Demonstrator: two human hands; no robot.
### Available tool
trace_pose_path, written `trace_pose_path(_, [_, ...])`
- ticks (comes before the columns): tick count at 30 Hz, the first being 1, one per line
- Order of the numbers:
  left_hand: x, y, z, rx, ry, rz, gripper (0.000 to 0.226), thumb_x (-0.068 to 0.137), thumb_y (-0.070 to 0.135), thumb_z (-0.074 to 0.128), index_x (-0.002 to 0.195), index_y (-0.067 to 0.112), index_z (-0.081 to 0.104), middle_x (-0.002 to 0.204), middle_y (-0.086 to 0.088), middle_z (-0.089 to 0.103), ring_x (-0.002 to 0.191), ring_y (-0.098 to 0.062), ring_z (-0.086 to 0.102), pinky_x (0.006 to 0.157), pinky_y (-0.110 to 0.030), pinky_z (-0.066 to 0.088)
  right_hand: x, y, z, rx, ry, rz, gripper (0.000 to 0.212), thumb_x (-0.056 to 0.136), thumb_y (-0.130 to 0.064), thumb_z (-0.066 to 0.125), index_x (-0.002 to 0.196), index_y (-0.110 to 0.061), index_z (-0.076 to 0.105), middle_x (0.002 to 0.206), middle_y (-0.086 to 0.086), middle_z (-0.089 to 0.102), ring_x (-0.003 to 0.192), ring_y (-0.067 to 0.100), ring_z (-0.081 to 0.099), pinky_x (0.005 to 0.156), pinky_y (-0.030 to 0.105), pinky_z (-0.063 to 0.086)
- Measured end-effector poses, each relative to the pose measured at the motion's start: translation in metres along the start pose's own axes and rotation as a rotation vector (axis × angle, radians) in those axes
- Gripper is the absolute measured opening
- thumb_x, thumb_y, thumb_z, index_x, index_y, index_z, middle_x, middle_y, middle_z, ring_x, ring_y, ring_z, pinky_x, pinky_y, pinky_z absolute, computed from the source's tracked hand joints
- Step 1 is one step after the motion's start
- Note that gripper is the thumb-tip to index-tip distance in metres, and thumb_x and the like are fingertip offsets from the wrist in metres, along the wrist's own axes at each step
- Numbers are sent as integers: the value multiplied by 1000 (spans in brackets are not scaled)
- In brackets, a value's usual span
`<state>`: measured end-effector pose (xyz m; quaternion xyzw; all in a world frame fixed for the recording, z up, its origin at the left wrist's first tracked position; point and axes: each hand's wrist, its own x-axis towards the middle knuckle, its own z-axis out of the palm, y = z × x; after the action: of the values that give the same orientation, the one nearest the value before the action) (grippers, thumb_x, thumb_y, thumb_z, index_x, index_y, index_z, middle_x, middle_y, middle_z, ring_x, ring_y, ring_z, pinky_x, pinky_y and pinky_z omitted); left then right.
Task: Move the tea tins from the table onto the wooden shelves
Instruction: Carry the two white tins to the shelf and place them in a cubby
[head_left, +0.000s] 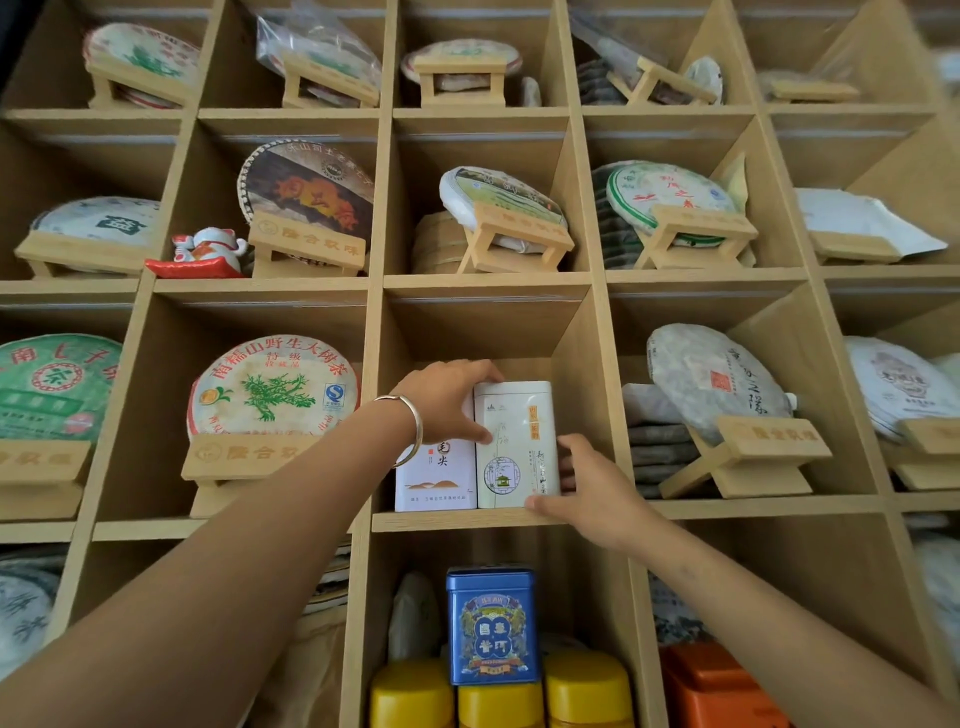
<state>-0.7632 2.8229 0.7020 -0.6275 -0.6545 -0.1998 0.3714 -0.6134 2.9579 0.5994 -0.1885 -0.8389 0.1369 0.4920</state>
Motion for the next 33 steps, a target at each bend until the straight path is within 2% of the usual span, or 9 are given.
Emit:
trace_pose_path(9, [-1, 1, 3, -5, 12, -15, 59, 76, 36, 77, 126, 31, 45, 126, 5, 58, 111, -19, 55, 89, -37, 50, -1, -1, 1, 12, 1, 7, 74, 74, -29, 81, 133, -25, 36, 127, -6, 58, 99, 2, 56, 66, 15, 50])
trace_pose_path(15, [-1, 1, 3, -4, -4, -19, 61, 76, 37, 77, 127, 31, 44, 126, 4, 58, 111, -19, 55, 88, -37, 50, -1, -1, -1, 27, -15, 27, 70, 73, -28, 81, 129, -23, 39, 127, -4, 59, 104, 6, 59, 68, 16, 52])
trace_pose_path(17, [-1, 1, 1, 3, -24, -15, 64, 76, 38, 76, 130, 31, 42, 128, 4, 57, 115, -20, 54, 96, -41, 47, 0, 0, -1, 35, -18, 33, 69, 73, -27, 82, 127, -22, 40, 126, -3, 60, 100, 4, 58, 68, 15, 52])
trace_pose_path(19, [0, 1, -4, 26, -16, -1, 67, 79, 42, 73, 135, 31, 39, 134, 4, 55, 123, -22, 50, 109, -48, 34, 0, -1, -2, 53, -24, 46, 72, 72, -27, 83, 129, -19, 39, 126, -2, 61, 100, 5, 60, 74, 19, 54])
trace_pose_path(20, [1, 1, -8, 18, 0, 1, 67, 80, 43, 70, 137, 30, 38, 136, 4, 54, 125, -22, 49, 111, -47, 31, -1, -1, -2, 72, -24, 53, 76, 72, -27, 83, 133, -17, 38, 126, -1, 60, 102, 5, 60, 78, 21, 54])
trace_pose_path(23, [1, 4, -19, -84, 36, 37, 58, 83, 35, 69, 135, 27, 43, 133, 0, 54, 120, -20, 50, 101, -38, 42, -12, -7, -5, 87, 43, 47, 82, 75, -31, 80, 140, -19, 32, 131, -2, 55, 106, 5, 55, 83, 20, 50])
trace_pose_path(27, [-8, 24, -30, -183, 105, 142, 51, 83, 29, 69, 130, 24, 48, 128, 1, 57, 115, -15, 53, 95, -31, 45, -33, -14, -24, -104, 229, -82, 70, 80, -37, 73, 138, -24, 37, 127, -8, 51, 109, 2, 50, 86, 21, 47])
trace_pose_path(29, [-13, 40, -30, -234, 124, 194, 44, 83, 30, 69, 123, 24, 52, 118, 2, 61, 107, -14, 57, 89, -32, 48, -42, -19, -42, -207, 238, -118, 65, 80, -41, 71, 135, -29, 38, 121, -14, 50, 106, 0, 50, 86, 23, 49])
trace_pose_path(33, [-30, 74, -6, -364, 45, 254, 29, 83, 28, 68, 109, 21, 57, 101, 3, 64, 92, -15, 62, 77, -33, 53, -78, -25, -77, -330, 201, -66, 49, 80, -37, 71, 122, -31, 47, 101, -23, 48, 91, -6, 53, 66, 9, 43])
